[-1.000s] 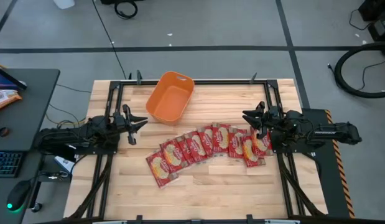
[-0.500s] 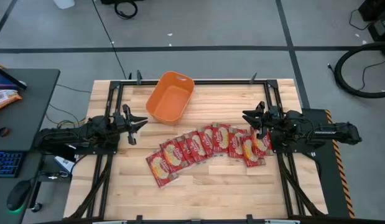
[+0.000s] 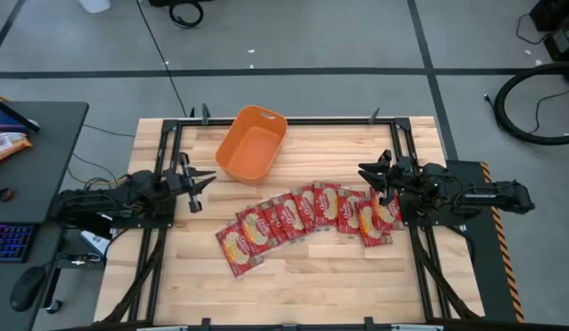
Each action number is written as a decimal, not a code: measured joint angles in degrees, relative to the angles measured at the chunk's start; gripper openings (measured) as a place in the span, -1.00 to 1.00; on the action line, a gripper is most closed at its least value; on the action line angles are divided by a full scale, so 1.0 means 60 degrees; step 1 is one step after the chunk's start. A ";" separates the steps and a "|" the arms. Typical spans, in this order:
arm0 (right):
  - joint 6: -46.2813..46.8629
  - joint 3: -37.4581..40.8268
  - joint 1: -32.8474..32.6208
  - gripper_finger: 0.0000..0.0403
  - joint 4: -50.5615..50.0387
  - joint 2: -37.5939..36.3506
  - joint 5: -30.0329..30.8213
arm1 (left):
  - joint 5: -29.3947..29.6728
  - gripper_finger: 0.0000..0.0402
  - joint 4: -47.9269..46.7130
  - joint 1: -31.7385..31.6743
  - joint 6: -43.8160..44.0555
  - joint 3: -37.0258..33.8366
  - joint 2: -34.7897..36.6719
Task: Sort popcorn bags into baskets
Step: Put the red popcorn bag into the orange bin
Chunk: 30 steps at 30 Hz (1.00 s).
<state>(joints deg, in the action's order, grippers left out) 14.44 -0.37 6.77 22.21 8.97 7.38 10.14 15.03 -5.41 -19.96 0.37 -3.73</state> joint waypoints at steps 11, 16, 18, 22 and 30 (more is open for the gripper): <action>-0.0004 -0.0002 0.0002 -0.39 0.0161 0.0000 0.0312 | -0.0336 -0.67 0.0098 0.0007 0.4631 0.0000 0.0000; -0.0003 -0.0002 0.0002 -0.39 0.0416 0.0002 0.0557 | -0.0773 -0.67 -0.0738 0.0007 0.4796 -0.0001 -0.0005; -0.0004 -0.0002 0.0002 -0.39 0.0636 0.0000 0.0550 | -0.1006 -0.67 -0.0741 0.0004 0.5169 0.0008 -0.0127; 0.0004 -0.0004 0.0002 -0.39 0.1070 0.0000 0.0327 | -0.1061 -0.67 -0.1438 0.0015 0.5988 0.0261 -0.0837; 0.0476 -0.0005 0.0002 -0.39 0.1302 0.0062 -0.0151 | -0.1539 -0.67 -0.0778 0.0540 0.6232 0.0407 -0.2889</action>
<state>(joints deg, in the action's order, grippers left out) 17.29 -0.40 6.79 30.02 9.35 6.47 0.90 10.36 -2.17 17.43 2.82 -21.06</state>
